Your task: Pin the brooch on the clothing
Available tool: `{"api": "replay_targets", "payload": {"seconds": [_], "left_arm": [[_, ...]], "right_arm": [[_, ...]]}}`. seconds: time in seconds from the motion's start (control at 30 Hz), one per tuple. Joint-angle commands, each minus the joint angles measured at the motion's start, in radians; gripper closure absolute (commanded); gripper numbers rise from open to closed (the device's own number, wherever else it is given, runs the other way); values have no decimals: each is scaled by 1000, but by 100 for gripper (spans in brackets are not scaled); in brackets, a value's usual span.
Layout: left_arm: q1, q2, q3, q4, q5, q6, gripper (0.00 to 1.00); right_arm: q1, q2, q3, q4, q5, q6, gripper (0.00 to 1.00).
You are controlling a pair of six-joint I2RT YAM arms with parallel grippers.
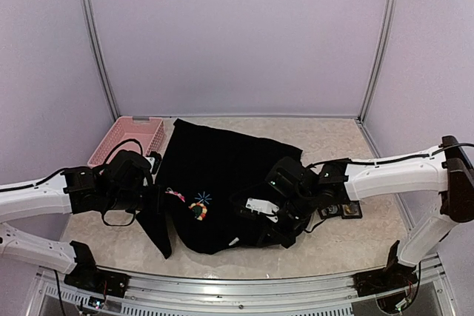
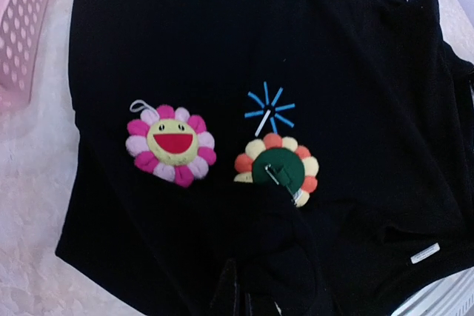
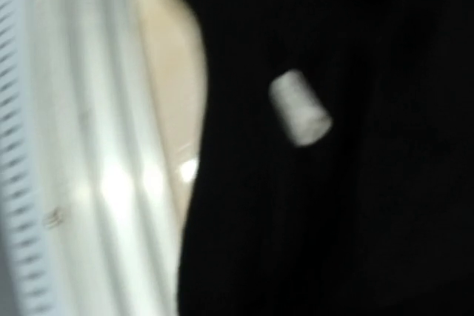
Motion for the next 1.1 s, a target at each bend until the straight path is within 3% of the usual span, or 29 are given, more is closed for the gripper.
{"api": "replay_targets", "payload": {"seconds": [0.0, 0.13, 0.17, 0.23, 0.3, 0.4, 0.47, 0.5, 0.53, 0.57, 0.63, 0.73, 0.87, 1.07], "left_arm": [[-91, -60, -49, -97, -33, -190, 100], [-183, -113, -61, -156, -59, -285, 96], [-199, -122, -65, -164, -57, -299, 90], [-236, -142, -68, -190, -71, -326, 69], [-296, -166, -52, -196, -108, -325, 50], [-376, -223, 35, -209, -206, -265, 37], [-382, -253, 92, -226, -304, -256, 33], [-380, -265, 98, -228, -365, -276, 33], [-371, -280, 75, -224, -417, -307, 42], [-343, -292, 40, -199, -437, -315, 51], [-224, -280, -37, -119, -325, -289, 71], [-40, -185, -135, -40, -99, -275, 91], [-16, -85, -200, -44, -75, -299, 93], [16, -42, -358, 71, 42, -382, 90]], "right_arm": [[28, -10, -79, -37, -243, 115, 100], [30, -32, -113, -79, -257, 142, 99], [29, -38, -112, -85, -253, 143, 92], [30, -52, -96, -107, -228, 137, 67], [30, -67, -62, -138, -189, 126, 55], [13, -111, 17, -155, -76, 117, 26], [-41, -140, 71, -111, 6, 119, 18], [-90, -139, 89, -41, 37, 126, 18], [-140, -126, 100, 26, 71, 148, 21], [-195, -95, 112, 88, 144, 180, 32], [-290, 5, 167, 155, 255, 245, 54], [-387, 194, 308, 184, 405, 272, 68], [-464, 458, 558, 117, 447, 251, 81], [-516, 747, 814, -9, 430, 216, 82]]}}
